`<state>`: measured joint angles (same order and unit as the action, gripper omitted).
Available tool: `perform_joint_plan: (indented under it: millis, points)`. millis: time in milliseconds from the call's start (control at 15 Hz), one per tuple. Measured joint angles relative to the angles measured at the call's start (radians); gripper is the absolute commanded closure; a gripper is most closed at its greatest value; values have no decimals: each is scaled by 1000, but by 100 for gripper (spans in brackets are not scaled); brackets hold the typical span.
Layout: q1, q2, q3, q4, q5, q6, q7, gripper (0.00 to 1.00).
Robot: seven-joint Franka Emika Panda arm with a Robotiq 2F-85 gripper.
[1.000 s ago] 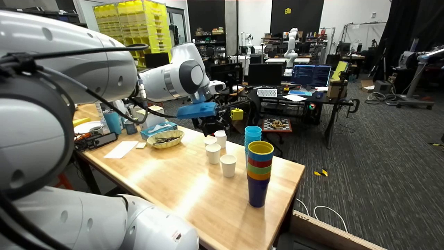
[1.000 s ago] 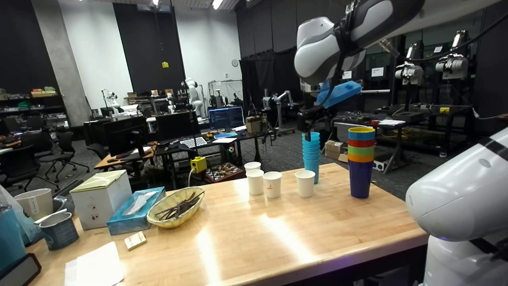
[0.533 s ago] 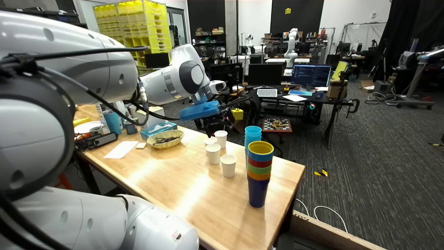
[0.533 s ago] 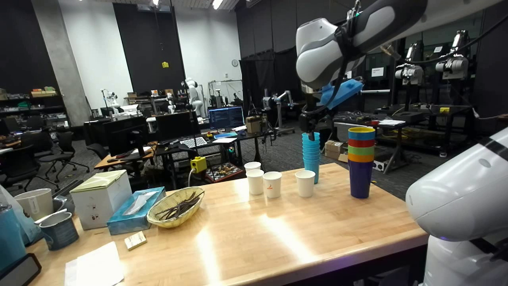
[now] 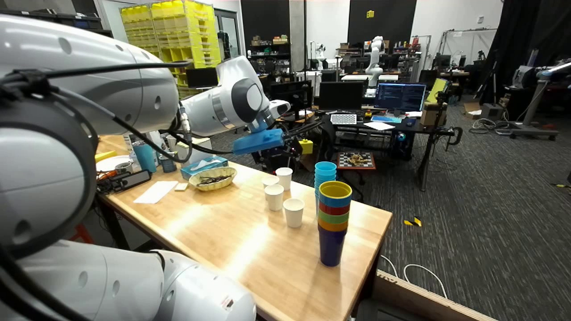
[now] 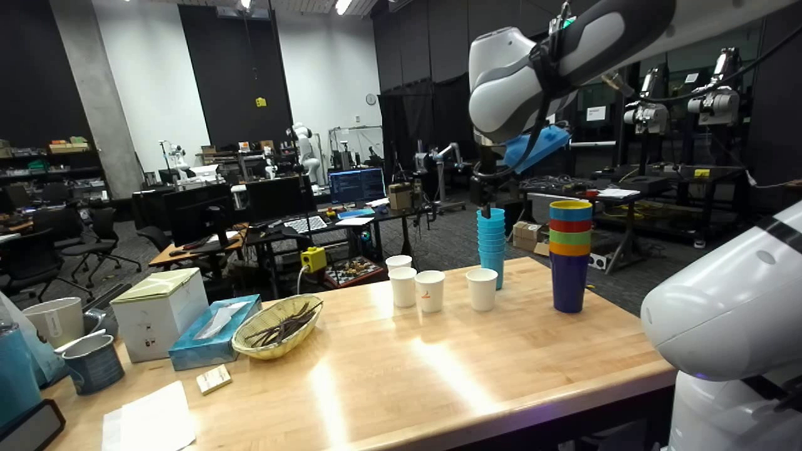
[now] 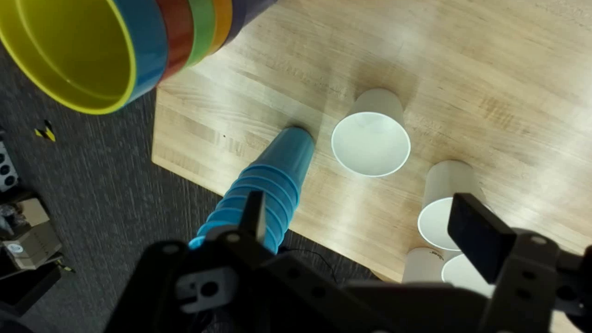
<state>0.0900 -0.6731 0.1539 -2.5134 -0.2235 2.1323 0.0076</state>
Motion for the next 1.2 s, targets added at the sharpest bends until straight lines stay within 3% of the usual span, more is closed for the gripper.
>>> perform_joint_plan:
  millis: [667,1200]
  points:
    - [0,10,-5,-10,-12,40,-1,0]
    - [26,238,-104,-20,150,170,-137,0]
